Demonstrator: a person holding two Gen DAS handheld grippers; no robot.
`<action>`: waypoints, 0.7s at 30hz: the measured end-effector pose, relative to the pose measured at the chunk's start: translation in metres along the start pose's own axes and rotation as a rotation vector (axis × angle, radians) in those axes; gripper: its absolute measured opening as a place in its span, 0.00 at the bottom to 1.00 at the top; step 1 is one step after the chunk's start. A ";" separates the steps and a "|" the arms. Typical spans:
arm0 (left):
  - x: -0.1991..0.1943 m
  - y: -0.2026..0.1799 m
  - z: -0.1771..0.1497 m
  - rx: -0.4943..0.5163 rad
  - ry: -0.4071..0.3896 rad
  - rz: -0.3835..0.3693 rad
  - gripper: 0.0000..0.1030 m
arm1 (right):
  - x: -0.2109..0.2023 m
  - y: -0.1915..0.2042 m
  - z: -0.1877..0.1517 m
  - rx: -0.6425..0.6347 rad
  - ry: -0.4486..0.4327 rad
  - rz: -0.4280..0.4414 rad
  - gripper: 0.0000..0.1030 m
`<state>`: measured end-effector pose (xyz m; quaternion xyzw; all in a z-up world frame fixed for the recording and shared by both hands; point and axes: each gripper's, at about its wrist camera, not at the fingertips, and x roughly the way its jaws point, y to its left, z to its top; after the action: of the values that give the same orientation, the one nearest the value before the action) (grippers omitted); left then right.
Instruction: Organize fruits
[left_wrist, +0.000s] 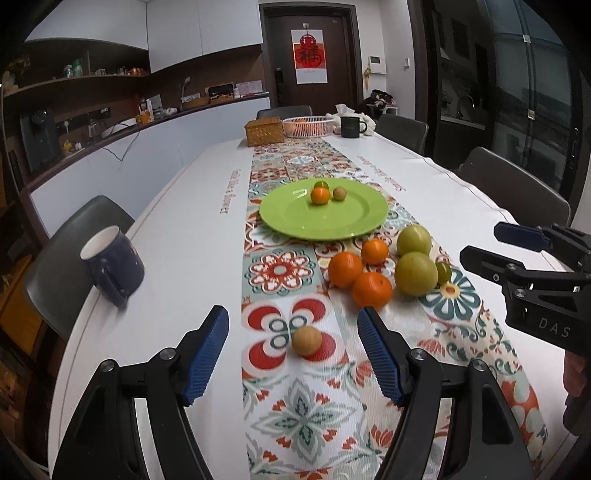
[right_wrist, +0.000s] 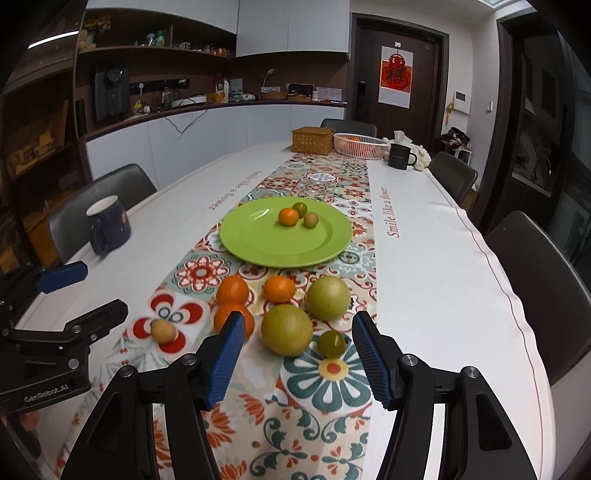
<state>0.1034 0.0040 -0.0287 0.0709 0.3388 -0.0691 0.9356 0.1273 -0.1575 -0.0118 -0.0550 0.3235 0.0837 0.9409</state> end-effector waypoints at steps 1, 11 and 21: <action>0.002 -0.001 -0.002 0.002 0.006 -0.004 0.70 | 0.000 0.001 -0.003 -0.009 -0.002 -0.002 0.59; 0.019 -0.002 -0.019 0.006 0.036 -0.002 0.70 | 0.007 0.009 -0.018 -0.059 0.014 -0.026 0.59; 0.032 -0.005 -0.024 -0.040 0.066 0.017 0.70 | 0.017 -0.001 -0.030 -0.050 0.022 -0.091 0.59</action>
<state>0.1119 0.0011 -0.0685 0.0574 0.3699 -0.0520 0.9258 0.1227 -0.1612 -0.0461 -0.0939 0.3290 0.0483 0.9384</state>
